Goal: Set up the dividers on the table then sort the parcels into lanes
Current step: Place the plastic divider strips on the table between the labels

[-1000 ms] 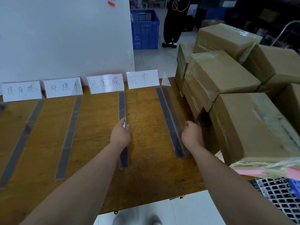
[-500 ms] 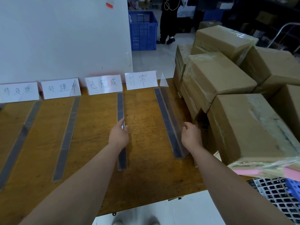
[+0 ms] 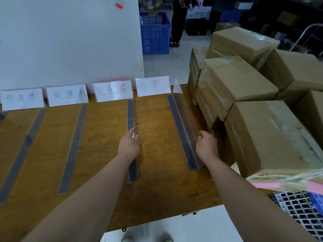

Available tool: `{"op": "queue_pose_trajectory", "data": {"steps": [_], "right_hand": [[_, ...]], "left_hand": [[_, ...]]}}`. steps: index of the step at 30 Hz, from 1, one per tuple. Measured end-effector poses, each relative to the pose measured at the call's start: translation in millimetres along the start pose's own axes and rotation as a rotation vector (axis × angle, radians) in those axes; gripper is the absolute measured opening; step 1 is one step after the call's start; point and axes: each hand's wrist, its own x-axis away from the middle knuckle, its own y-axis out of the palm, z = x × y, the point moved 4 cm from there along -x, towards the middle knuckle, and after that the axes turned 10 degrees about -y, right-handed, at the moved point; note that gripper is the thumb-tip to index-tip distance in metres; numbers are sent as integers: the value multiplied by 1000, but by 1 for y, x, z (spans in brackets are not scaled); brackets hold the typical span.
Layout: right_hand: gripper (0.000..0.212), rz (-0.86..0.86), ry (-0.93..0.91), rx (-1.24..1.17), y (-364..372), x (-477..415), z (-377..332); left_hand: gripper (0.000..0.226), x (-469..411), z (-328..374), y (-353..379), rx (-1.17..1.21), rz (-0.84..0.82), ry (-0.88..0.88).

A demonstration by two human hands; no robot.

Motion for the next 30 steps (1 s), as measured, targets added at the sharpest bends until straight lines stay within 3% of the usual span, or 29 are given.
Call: {"op": "queue_pose_trajectory", "data": {"steps": [9, 30], "right_hand": [[45, -43, -16, -105, -1, 3, -3], [52, -6, -18, -55, 5, -5, 5]], "left_hand": [[47, 2, 0, -1, -20, 3, 5], [46, 2, 0, -1, -36, 6, 23]]}}
